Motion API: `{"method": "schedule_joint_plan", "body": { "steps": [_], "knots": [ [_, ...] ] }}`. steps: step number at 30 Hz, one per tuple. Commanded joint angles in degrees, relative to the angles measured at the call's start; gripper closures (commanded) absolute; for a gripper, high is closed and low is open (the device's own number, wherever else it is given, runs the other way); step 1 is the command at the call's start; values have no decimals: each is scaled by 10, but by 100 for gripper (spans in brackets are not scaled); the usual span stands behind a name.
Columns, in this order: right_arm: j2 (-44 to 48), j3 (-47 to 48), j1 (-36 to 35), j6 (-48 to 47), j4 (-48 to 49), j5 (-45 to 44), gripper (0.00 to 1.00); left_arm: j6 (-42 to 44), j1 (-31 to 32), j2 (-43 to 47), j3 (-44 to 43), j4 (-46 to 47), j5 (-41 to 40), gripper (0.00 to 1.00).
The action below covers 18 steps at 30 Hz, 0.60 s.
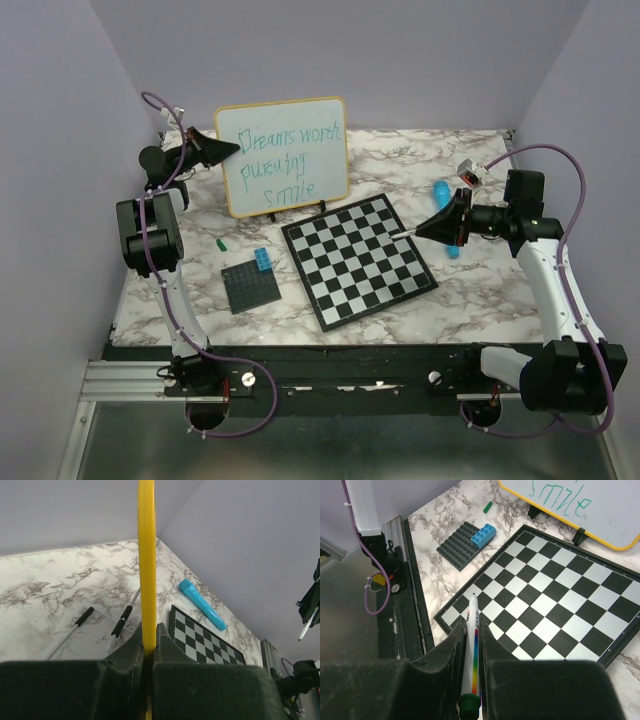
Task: Write a sentence on the whiteboard
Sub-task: Put down the whiteboard on the whiteboard stand.
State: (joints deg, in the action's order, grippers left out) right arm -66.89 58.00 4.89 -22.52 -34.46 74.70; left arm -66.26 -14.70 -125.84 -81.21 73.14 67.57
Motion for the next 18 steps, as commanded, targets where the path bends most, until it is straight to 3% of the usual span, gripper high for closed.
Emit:
{"method": "schedule_joint_plan", "body": {
  "steps": [1,18],
  "knots": [
    [-8,-7,2,-3,-7,12,100,40,-9,-7,-19,234,-1,100],
    [-24,-10,2,8,1,13,99,138,-11,-50,-81,234,27,100]
  ]
}}
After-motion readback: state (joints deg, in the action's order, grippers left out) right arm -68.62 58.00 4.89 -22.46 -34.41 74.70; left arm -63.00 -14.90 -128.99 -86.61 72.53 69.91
